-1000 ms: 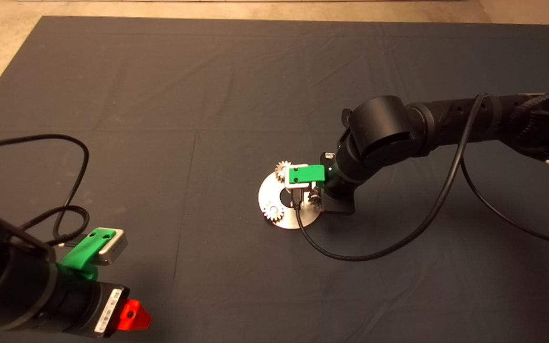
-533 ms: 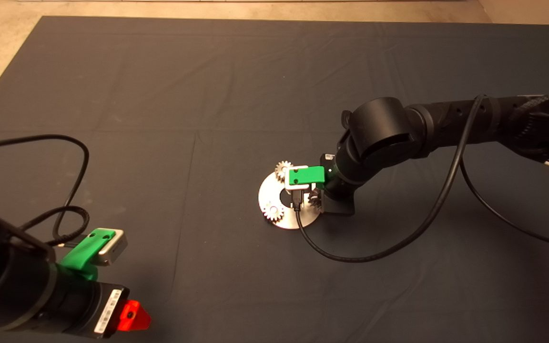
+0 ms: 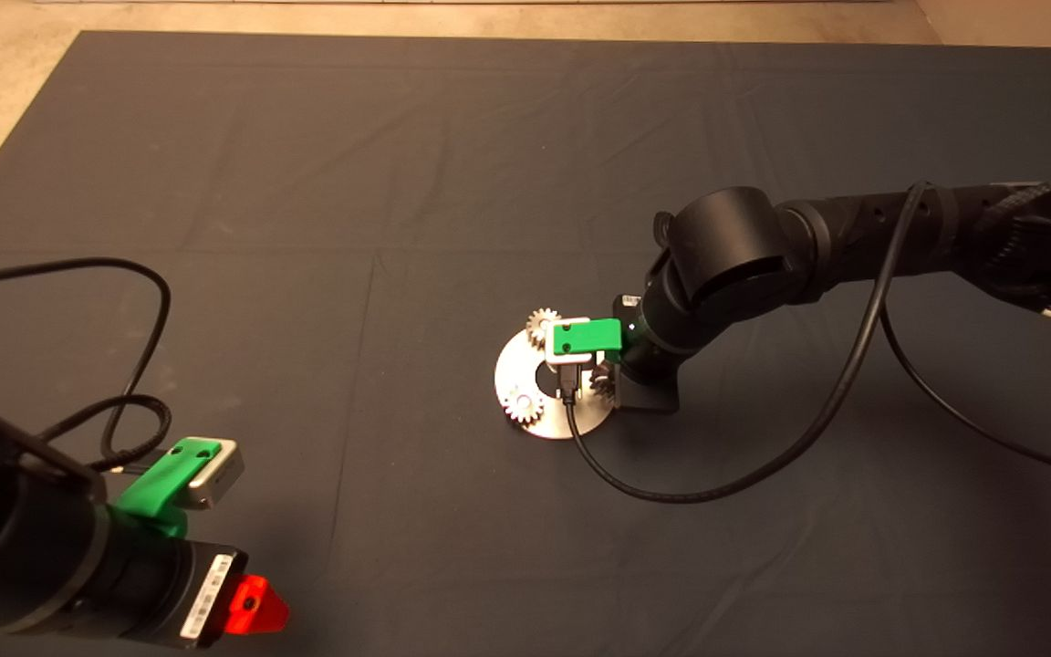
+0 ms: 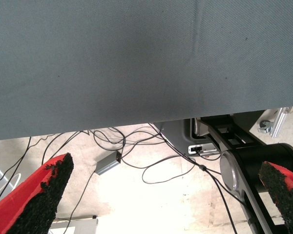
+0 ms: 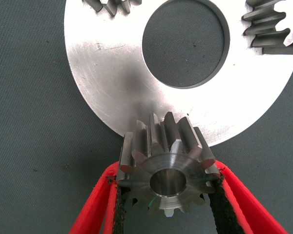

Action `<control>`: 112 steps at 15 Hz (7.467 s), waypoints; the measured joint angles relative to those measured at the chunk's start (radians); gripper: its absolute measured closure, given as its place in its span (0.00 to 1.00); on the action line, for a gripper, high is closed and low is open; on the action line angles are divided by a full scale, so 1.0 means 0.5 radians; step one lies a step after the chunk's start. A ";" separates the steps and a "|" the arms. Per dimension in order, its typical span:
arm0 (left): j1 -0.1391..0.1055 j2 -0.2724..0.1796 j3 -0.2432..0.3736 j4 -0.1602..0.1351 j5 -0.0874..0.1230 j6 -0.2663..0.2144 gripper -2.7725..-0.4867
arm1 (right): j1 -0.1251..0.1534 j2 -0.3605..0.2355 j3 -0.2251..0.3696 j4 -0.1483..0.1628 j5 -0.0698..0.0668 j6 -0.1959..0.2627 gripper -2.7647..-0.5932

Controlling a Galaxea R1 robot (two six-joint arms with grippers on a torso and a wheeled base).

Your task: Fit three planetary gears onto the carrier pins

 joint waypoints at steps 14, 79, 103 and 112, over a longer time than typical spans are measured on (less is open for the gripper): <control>0.001 0.000 0.000 -0.003 0.000 0.000 0.01 | -0.001 -0.026 0.013 -0.002 0.020 0.000 0.80; 0.001 -0.001 0.000 -0.003 0.000 0.009 0.01 | -0.008 -0.007 0.027 -0.109 0.003 0.003 0.81; 0.001 -0.012 0.000 -0.003 0.000 0.016 0.01 | -0.024 0.034 0.034 -0.137 -0.045 0.002 0.81; 0.001 -0.028 0.000 -0.004 0.000 0.024 0.01 | -0.024 0.020 0.038 -0.137 -0.024 0.001 0.81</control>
